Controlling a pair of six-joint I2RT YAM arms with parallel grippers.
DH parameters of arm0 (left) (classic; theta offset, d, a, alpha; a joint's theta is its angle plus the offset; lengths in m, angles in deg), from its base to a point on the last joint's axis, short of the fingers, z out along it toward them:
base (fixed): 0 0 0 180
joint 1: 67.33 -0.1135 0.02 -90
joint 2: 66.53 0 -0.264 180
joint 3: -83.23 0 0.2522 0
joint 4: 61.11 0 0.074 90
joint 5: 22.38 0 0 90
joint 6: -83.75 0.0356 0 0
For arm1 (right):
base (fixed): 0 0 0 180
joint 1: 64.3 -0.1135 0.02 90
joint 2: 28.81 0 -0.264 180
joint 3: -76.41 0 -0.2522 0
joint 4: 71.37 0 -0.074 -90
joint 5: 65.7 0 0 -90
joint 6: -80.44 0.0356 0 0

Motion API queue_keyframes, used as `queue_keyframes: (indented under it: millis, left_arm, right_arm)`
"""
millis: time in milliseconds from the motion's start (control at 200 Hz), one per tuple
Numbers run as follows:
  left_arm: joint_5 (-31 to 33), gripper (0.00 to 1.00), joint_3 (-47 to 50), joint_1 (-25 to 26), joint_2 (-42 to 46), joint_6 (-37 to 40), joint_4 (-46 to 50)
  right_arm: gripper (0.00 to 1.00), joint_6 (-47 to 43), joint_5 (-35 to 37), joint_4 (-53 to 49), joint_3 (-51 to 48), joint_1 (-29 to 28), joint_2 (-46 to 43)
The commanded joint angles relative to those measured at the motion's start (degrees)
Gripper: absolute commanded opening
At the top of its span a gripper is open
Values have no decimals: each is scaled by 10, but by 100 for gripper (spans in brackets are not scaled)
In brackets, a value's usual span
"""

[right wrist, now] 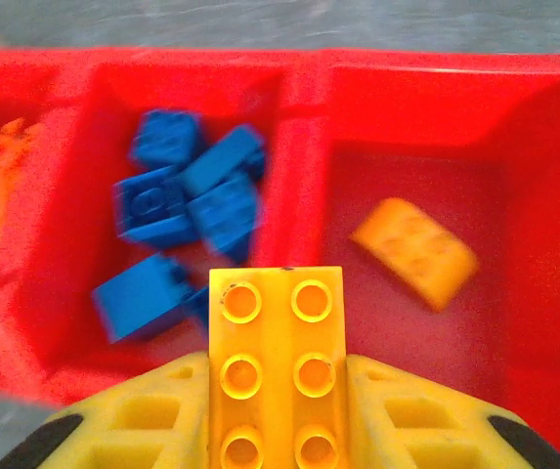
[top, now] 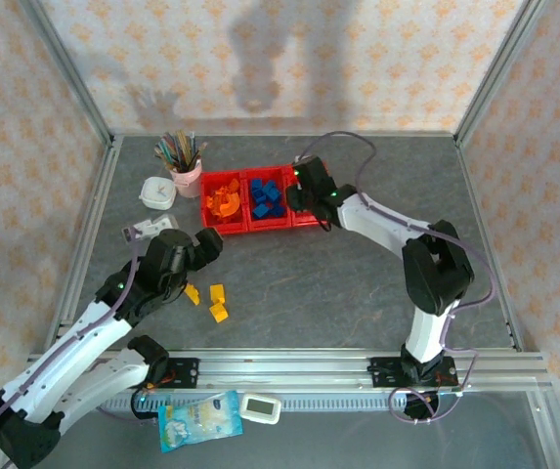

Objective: Sort the legos into containers by color
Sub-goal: Place the lego in the container, then pick up the lego from the middle-left of the table.

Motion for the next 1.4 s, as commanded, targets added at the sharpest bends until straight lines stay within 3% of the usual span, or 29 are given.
queue_keyframes:
  millis: [0, 95, 180, 295, 450, 651, 846, 1041, 1396]
  left_arm:
    - [-21, 99, -17, -4, -15, 24, -47]
    - [-22, 99, -19, -4, -25, 27, -56]
    - [-21, 99, -20, -3, -28, 28, -56]
    - [-14, 99, -19, -4, -24, 28, -52]
    - [-2, 99, -20, -4, -9, 26, -32]
    - [40, 99, -21, -4, 42, 7, 36]
    - [76, 99, -21, -3, 110, -30, 117]
    - [114, 99, -40, -3, 161, -61, 190]
    - [120, 99, -44, -4, 183, -80, 216]
  right_arm:
    - [32, 22, 53, -13, 51, 19, 49]
    - [32, 24, 74, -28, 95, 30, 93]
    - [40, 21, 86, -36, 124, 31, 111]
    - [52, 14, 75, -46, 147, 31, 114]
    - [55, 19, 40, -48, 137, 20, 85]
    - [62, 30, 12, -10, 64, -64, 24]
    - [68, 59, -15, 19, 44, -169, 28]
    - [75, 57, -26, 48, 77, -246, 82]
    - [84, 12, -31, 28, 228, -300, 243]
